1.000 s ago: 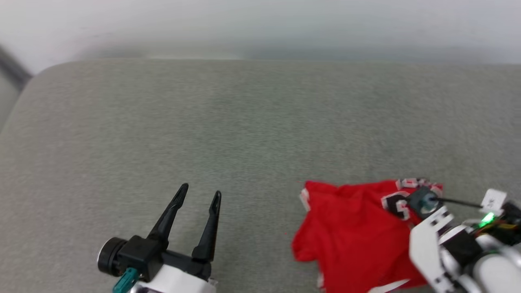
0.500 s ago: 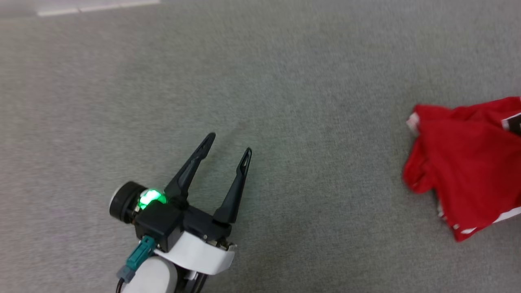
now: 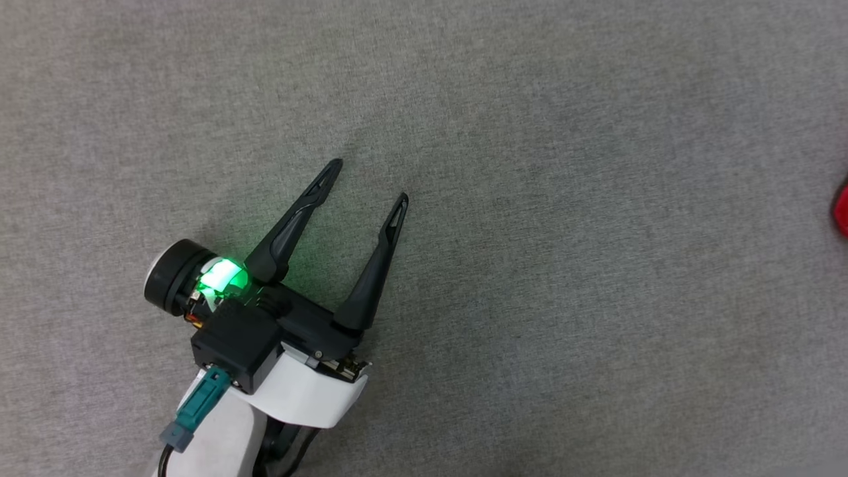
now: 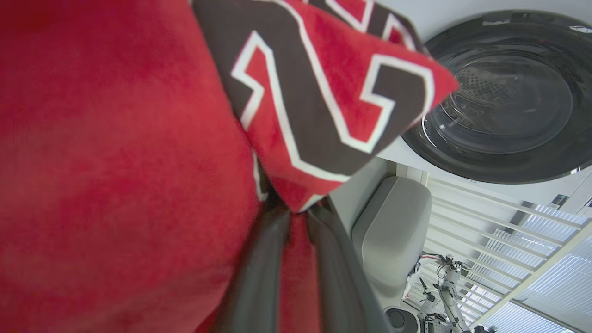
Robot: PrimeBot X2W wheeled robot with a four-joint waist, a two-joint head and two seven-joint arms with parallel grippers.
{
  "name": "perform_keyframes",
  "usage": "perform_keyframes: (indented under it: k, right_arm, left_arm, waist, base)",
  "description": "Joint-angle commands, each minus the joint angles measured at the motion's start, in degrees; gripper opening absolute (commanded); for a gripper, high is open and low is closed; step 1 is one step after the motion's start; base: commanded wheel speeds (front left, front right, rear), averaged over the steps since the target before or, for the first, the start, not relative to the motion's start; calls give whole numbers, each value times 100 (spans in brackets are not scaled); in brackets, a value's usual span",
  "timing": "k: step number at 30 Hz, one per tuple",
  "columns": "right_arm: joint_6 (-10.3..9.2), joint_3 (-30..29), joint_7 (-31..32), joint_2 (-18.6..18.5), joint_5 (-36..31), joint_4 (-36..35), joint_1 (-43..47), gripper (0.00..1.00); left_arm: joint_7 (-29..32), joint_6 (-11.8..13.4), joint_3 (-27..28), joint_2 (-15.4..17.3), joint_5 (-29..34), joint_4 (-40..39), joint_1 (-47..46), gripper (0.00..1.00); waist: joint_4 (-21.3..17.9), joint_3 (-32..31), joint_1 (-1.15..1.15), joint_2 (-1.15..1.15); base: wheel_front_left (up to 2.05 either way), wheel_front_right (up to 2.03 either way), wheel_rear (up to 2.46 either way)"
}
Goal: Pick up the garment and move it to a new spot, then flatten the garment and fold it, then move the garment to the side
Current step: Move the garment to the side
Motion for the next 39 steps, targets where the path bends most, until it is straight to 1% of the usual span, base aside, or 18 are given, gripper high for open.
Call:
perform_keyframes:
  k: [1, 4, 5, 10, 11, 12, 15, 20, 22, 27, 31, 35, 39]
  right_arm:
    - [-9, -90, -174, 95, -128, 127, -161, 0]
    - [-8, -189, -332, 181, -234, 293, -235, 0]
    - [-8, -316, -431, 271, -349, 430, -295, 0]
    - [-9, -568, -491, 390, -561, 608, -388, 0]
    - [-9, -626, -507, 453, -590, 594, -399, 20]
    - [-9, -722, -450, 540, -579, 620, -418, 100]
    - [-8, -678, -551, 601, -704, 395, -385, 100]
    - [-8, -524, -619, 774, -593, -163, -464, 100]
    - [-7, -491, -647, 938, -492, -395, -457, 100]
    - [-8, -428, -768, 1271, -331, -1050, -235, 100]
    - [-6, -621, -942, 1798, -231, -1651, 98, 100]
    - [-8, -799, -1149, 2456, -109, -2252, 584, 100]
    - [-6, -838, -1438, 3111, 46, -2620, 1053, 100]
  left_arm:
    - [-12, 6, 5, 27, 37, -27, -91, 100]
    - [-12, 7, 15, 48, 48, -35, -100, 100]
    - [-12, 7, 35, 45, 37, -36, -82, 100]
    - [-12, 6, 17, 24, 26, -1, -62, 100]
    - [-12, 6, 21, 8, 30, 16, -60, 100]
    - [-12, 7, 40, -6, 40, 32, -46, 100]
    - [-12, 6, 92, -78, 16, 84, 18, 100]
    - [-12, 15, 306, -204, -26, 189, 193, 100]
    - [-12, 19, 442, -307, -82, 271, 309, 100]
    - [-12, 19, 748, -442, -173, 533, 650, 100]
    - [-12, 43, 1036, -547, -261, 838, 933, 100]
    - [-12, 90, 1315, -654, -335, 983, 1210, 100]
    - [-12, 95, 1500, -710, -344, 1046, 1432, 100]
  waist:
    - [56, 108, -1, 0]
    - [96, 156, -1, 0]
    - [121, 173, -1, 0]
    - [182, 138, -1, 0]
    - [199, 95, -1, 0]
    - [204, 35, -1, 0]
    - [211, -170, -1, 0]
    - [228, -680, -1, 0]
    - [282, -980, -1, 0]
    - [486, -1641, -1, 0]
    - [688, -2123, -1, 0]
    - [882, -2501, -1, 0]
    - [1059, -2794, -1, 0]
  base:
    - [0, 0, 0]
    - [0, 0, 0]
    - [0, 0, 0]
    - [0, 0, 0]
    - [0, 0, 0]
    - [0, 0, 0]
    - [0, 0, 0]
    - [0, 0, 0]
    - [0, 0, 0]
    - [0, 0, 0]
    - [0, 0, 0]
    - [0, 0, 0]
    - [0, 0, 0]
